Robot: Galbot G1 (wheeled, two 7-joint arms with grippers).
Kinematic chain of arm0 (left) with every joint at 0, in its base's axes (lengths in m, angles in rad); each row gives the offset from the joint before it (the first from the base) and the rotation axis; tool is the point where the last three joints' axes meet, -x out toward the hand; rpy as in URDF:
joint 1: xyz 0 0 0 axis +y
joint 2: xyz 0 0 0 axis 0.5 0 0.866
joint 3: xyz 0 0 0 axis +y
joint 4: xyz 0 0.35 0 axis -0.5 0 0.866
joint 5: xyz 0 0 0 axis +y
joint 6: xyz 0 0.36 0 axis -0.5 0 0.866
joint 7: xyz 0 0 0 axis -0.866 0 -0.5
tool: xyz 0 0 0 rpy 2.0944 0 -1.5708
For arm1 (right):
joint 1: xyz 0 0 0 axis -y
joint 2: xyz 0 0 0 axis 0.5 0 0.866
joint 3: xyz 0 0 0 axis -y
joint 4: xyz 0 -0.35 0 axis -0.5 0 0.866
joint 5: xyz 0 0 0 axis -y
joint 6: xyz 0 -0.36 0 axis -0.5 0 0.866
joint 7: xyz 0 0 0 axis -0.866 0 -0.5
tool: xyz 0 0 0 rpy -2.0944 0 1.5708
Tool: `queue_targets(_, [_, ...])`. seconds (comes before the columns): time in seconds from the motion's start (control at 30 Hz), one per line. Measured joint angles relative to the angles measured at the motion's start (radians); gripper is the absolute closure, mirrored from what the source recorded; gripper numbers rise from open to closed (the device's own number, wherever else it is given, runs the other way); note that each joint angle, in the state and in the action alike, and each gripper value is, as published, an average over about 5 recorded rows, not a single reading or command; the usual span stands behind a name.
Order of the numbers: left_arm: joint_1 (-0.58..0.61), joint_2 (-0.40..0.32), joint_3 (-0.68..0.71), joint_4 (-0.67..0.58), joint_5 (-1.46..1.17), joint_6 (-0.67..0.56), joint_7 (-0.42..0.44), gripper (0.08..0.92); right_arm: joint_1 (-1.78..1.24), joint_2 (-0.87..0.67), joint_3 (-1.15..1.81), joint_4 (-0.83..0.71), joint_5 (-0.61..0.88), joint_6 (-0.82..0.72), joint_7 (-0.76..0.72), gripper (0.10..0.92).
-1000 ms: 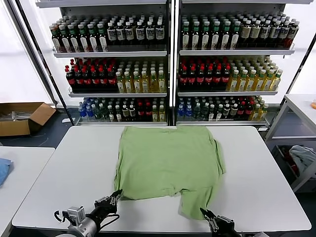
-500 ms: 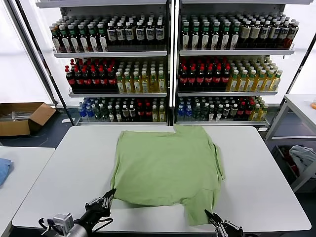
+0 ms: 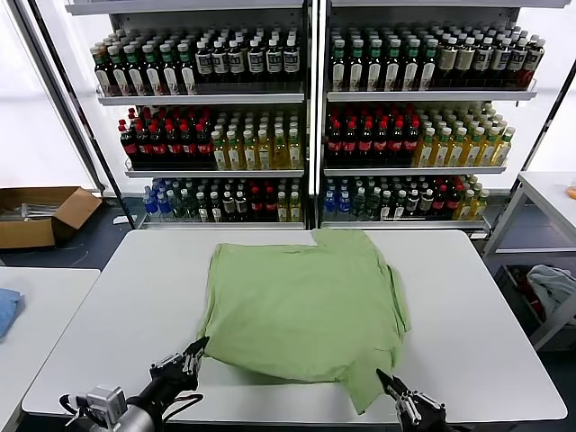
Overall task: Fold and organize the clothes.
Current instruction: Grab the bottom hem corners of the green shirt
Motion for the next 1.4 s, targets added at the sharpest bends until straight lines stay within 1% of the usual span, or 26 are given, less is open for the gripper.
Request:
queue_targets(0.23, [-0.092,0.037,0.013,0.057,-0.055,-0.001,-0.009,0.919,0.118,-0.016,-0.013,-0.048,0.033,-0.019,0.027,0.915])
queue_targets(0.4, [-0.171,0.062,0.037,0.12,-0.091,-0.001,-0.017,0.919,0.211,-0.032,-0.027,-0.101,0.041,-0.028,0.044,0.915])
queue_targets(0.6, [-0.285,0.071,0.073,0.215,-0.114,0.0,-0.023,0.919,0.287,-0.045,-0.034,-0.157,0.045,-0.037,0.051,0.916])
queue_targets(0.7, [-0.312,0.073,0.08,0.242,-0.115,0.002,-0.03,0.906,0.298,-0.053,-0.029,-0.163,0.047,-0.04,0.048,0.916])
queue_targets(0.8, [-0.299,0.071,0.081,0.246,-0.101,0.003,-0.034,0.845,0.294,-0.057,-0.023,-0.161,0.047,-0.04,0.046,0.916])
queue_targets(0.9, [-0.251,0.063,0.078,0.227,-0.073,0.003,-0.038,0.758,0.282,-0.056,-0.02,-0.153,0.045,-0.04,0.045,0.916])
queue_targets(1.23, [0.018,0.026,0.062,0.103,0.063,0.003,-0.059,0.472,0.258,-0.059,-0.023,-0.136,0.041,-0.036,0.035,0.916])
queue_targets(1.4, [0.109,0.019,0.058,0.078,0.115,0.003,-0.063,0.325,0.247,-0.069,-0.016,-0.13,0.046,-0.033,0.03,0.916])
